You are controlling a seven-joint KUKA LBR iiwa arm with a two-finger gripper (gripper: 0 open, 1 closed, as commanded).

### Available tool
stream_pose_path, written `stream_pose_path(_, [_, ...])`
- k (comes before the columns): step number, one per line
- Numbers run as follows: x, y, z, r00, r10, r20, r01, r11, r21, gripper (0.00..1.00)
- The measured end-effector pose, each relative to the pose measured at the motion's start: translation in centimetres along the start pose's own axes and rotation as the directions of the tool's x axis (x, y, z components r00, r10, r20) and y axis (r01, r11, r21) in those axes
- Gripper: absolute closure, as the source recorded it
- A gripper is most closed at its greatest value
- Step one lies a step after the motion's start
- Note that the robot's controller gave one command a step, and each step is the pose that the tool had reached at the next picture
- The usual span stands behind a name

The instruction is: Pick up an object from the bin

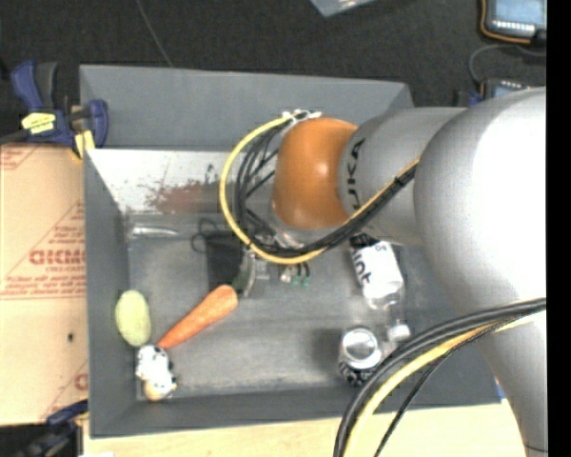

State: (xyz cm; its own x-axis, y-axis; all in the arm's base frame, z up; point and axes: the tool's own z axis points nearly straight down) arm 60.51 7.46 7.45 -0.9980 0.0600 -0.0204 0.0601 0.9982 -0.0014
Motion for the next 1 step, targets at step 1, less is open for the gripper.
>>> stream_pose_path(1, [0.0,0.0,0.0,1.0,0.0,0.0,0.0,1.0,0.0,1.0])
